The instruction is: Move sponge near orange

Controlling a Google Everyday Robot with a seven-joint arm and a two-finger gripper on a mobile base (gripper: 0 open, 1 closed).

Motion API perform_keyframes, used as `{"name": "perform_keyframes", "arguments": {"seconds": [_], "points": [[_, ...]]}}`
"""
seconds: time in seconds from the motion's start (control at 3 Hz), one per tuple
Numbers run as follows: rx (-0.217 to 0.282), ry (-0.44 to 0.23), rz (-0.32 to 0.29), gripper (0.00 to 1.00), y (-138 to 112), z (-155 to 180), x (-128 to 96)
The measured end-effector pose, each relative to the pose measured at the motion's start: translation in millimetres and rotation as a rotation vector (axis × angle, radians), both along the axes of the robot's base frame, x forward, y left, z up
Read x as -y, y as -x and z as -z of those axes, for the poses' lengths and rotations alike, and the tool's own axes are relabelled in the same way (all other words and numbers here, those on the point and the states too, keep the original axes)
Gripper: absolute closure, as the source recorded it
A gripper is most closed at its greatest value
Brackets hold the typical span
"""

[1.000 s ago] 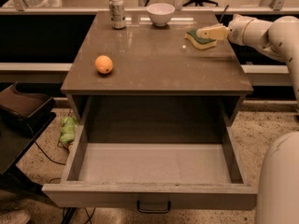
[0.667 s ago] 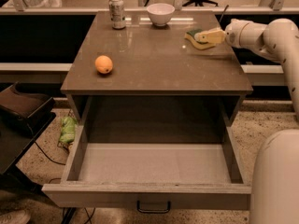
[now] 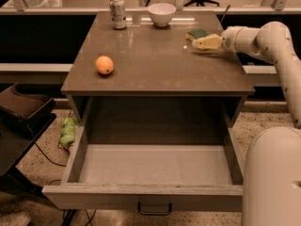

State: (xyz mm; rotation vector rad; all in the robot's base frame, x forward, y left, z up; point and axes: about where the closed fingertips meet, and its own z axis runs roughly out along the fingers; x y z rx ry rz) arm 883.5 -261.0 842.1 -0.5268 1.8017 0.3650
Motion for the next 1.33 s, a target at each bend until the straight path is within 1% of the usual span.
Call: {"name": "perform_keyframes", "arguments": {"seconds": [0.33, 0.67, 1.33], "points": [[-0.019, 0.015, -0.014, 0.17, -0.4, 9.6, -7.2], [-0.015, 0.033, -0.032, 0.48, 3.5, 16.5, -20.8], [-0.019, 0.030, -0.037, 0.96, 1.5, 18.9, -25.4]]}}
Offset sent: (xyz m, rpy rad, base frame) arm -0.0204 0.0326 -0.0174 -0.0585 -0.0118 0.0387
